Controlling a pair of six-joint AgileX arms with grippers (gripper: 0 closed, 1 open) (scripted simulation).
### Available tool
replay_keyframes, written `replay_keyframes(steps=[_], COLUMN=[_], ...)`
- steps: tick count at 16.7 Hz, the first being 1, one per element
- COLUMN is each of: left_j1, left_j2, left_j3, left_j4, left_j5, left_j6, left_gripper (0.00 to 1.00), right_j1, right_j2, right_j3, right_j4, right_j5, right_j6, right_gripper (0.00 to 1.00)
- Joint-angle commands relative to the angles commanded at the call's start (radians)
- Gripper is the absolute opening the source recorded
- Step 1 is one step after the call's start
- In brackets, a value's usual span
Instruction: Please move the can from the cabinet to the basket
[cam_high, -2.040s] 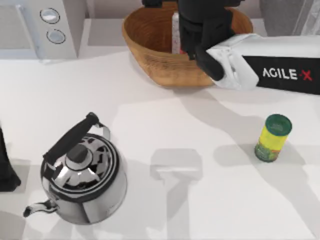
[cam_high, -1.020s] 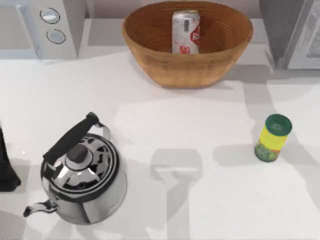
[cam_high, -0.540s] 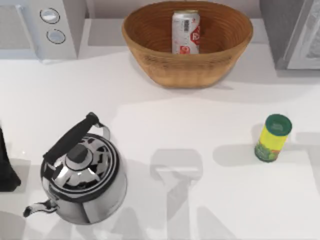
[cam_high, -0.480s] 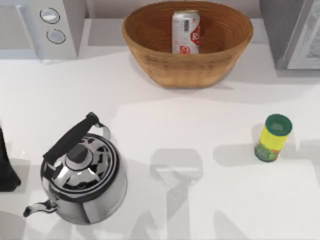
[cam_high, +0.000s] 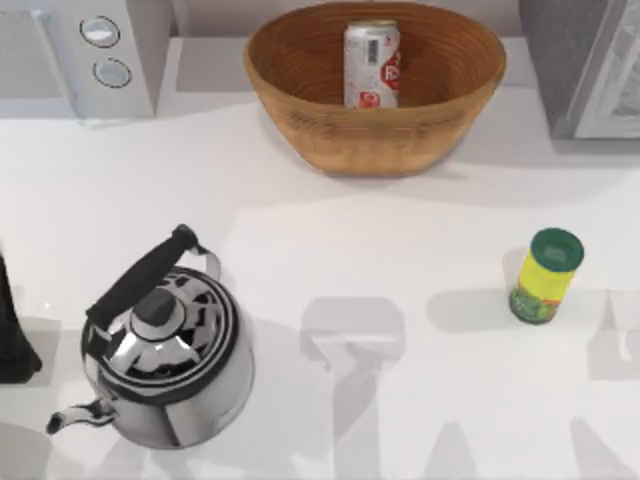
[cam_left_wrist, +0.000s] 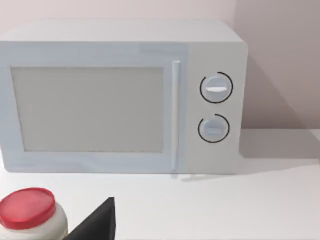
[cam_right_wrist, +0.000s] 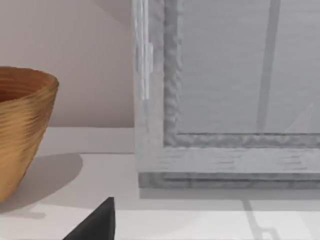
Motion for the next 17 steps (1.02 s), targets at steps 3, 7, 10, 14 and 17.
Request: replay_keyframes(steps=[3, 7, 10, 14, 17], left_j1=[0.0, 0.0, 0.0, 0.0, 0.0], left_j2=[0.0, 0.0, 0.0, 0.0, 0.0], left_j3=[0.0, 0.0, 0.0, 0.0, 0.0], left_j4=[0.0, 0.0, 0.0, 0.0, 0.0], left_j5=[0.0, 0.0, 0.0, 0.0, 0.0], left_j6=[0.0, 0.0, 0.0, 0.0, 0.0], left_gripper=[1.0, 1.0, 1.0, 1.0, 1.0], right_j1=[0.0, -0.024, -0.121, -0.324, -0.501], right_j2=[0.0, 0.037, 0.165, 0.48, 0.775], right_j3=[0.0, 0.012, 0.048, 0.119, 0.181], right_j4=[0.0, 0.033, 0.151, 0.392, 0.599], right_j5=[0.0, -0.029, -0.134, -0.339, -0.51], right_j6=[0.0, 0.002, 0.007, 0.015, 0.021], right_gripper=[1.0, 1.0, 1.0, 1.0, 1.0])
